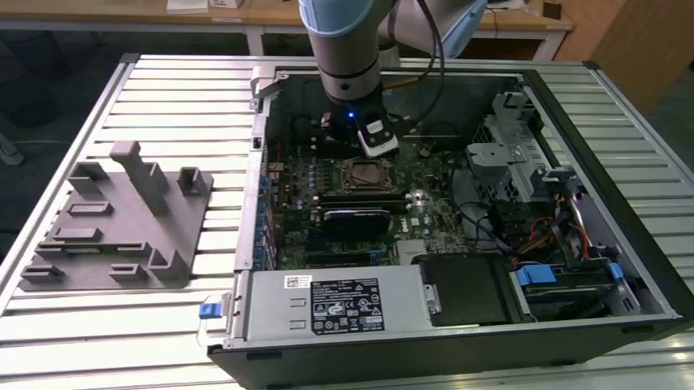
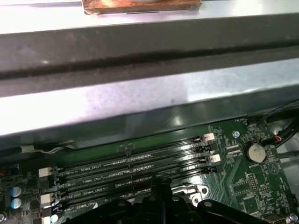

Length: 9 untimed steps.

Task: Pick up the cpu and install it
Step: 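Install the first cpu locking lever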

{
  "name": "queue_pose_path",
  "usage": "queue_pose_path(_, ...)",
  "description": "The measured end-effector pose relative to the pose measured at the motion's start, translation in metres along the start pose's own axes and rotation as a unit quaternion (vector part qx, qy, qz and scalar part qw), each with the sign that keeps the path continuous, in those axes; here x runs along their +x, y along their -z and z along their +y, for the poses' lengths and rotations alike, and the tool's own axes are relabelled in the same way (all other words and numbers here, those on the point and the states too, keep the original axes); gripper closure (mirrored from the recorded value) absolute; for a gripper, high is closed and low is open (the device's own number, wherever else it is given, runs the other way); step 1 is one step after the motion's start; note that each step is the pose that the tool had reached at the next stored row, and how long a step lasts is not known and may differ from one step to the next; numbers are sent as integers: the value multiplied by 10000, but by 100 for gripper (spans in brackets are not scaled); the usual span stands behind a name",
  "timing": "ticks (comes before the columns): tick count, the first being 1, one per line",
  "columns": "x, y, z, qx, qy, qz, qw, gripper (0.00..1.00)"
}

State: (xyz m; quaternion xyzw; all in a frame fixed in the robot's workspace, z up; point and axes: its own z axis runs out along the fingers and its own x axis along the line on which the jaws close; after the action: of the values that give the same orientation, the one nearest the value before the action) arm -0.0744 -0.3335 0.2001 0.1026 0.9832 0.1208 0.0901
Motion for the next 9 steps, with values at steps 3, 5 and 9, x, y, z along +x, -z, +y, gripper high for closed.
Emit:
queue_pose_path(3,0,0,0,0,3,1,10000,89)
queue_pose_path(5,0,0,0,-2,4,1,10000,89)
queue_pose_path(9,0,-1,1,-31,45,17,10000,89)
